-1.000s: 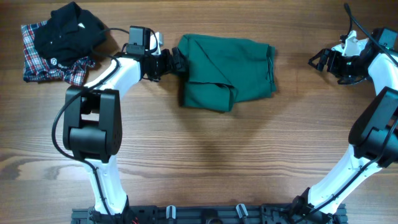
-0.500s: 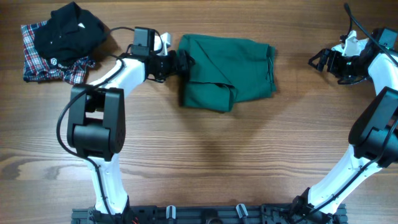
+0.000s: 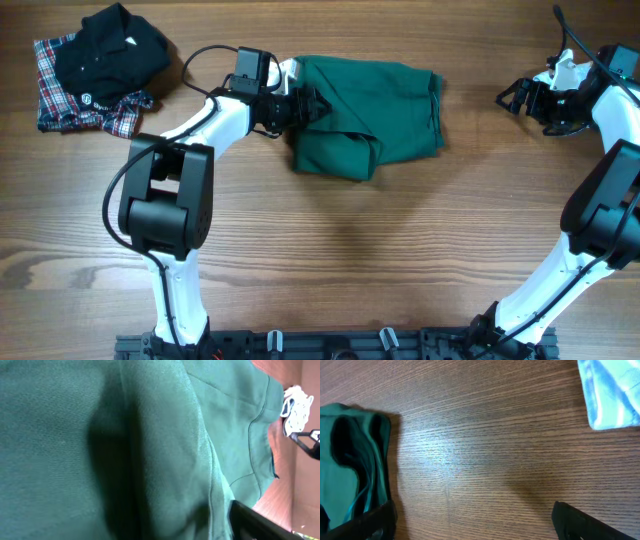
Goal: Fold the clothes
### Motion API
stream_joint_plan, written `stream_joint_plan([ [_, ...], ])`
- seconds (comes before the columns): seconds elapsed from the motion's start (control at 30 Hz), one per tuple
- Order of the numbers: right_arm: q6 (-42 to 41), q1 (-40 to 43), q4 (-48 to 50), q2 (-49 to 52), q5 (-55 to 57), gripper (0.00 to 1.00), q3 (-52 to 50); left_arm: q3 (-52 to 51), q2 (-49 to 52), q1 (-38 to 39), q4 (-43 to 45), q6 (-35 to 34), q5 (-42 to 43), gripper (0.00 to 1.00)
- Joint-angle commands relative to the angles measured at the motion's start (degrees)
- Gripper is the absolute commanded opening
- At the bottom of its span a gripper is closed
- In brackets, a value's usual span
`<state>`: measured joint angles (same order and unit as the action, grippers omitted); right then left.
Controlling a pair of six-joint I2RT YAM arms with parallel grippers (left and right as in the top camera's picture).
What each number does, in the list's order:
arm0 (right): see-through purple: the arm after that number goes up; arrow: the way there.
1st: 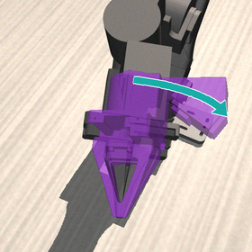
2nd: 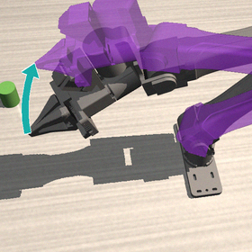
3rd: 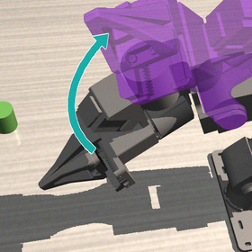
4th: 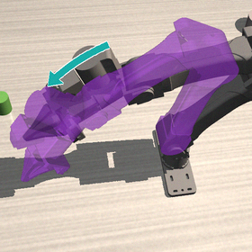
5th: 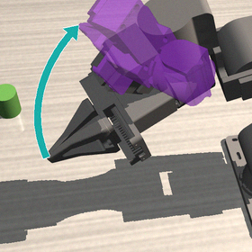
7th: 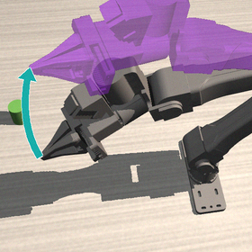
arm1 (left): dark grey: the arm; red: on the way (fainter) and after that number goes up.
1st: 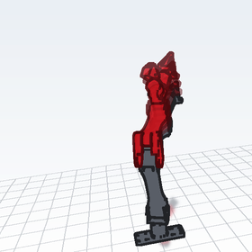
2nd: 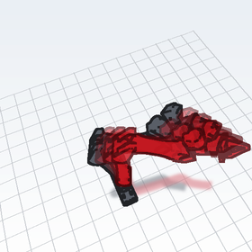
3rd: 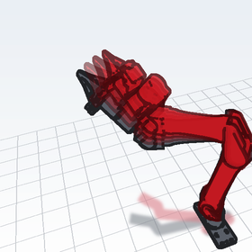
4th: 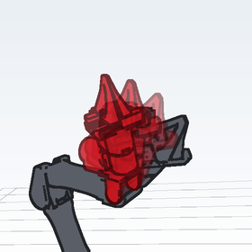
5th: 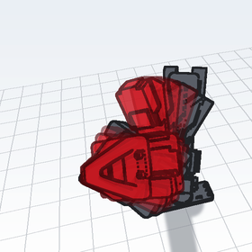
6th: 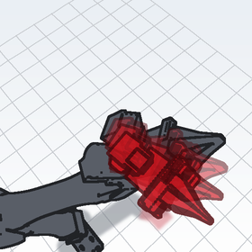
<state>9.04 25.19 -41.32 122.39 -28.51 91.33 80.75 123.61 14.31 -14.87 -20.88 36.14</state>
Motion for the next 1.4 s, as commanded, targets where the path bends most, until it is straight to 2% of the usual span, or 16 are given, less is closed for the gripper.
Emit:
stream_joint_plan([
  [0.0, -0.2, -0.3, -0.2, 1.1, -1.6, 1.00, 0.9, 0.4, 0.9, 0.1, 1.1, 0.9, 1.5, 0.53],
  [0.03, -0.2, -0.3, -0.2, 1.1, -1.6, 1.00, 0.9, 0.4, 0.9, 0.1, 1.6, 0.9, 1.5, 0.41],
  [0.1, -0.2, -0.3, -0.3, 1.1, -1.6, 1.00, 0.9, 0.4, 0.9, 0.0, 2.1, 0.9, 1.5, 0.34],
  [0.2, -0.2, -0.3, -0.3, 1.1, -1.6, 1.00, 0.9, 0.5, 0.9, -0.3, 2.1, 0.9, 1.5, 0.44],
  [0.33, -0.2, -0.3, -0.3, 1.1, -1.6, 1.00, 0.9, 0.6, 0.9, -1.1, 2.1, 1.0, 1.3, 0.51],
  [0.47, -0.2, -0.3, -0.3, 1.1, -1.6, 1.00, 0.9, 0.7, 0.7, -2.0, 2.0, 1.0, 0.5, 0.54],
  [0.87, -0.1, -0.3, -0.5, 1.1, -1.6, 1.00, 0.9, 0.7, -0.3, -2.9, 1.9, 1.2, -5.2, 0.53],
  [0.93, -0.1, -0.3, -0.5, 1.1, -1.6, 1.00, 0.9, 0.7, -0.3, -2.9, 1.9, 1.2, -5.2, 0.44],
  [1.0, -0.2, -0.3, -0.5, 1.1, -1.6, 1.00, 0.9, 0.7, -0.4, -2.9, 1.6, 1.2, -5.0, 0.30],
  [1.07, -0.1, -0.3, -0.6, 1.1, -1.6, 1.00, 0.9, 0.7, -1.0, -2.8, 1.0, 1.2, -4.7, 0.22],
  [1.37, -0.1, -0.3, -0.5, 1.1, -1.6, 1.00, 0.9, 0.7, -3.5, -1.7, -0.2, 2.5, -4.7, 0.12],
])
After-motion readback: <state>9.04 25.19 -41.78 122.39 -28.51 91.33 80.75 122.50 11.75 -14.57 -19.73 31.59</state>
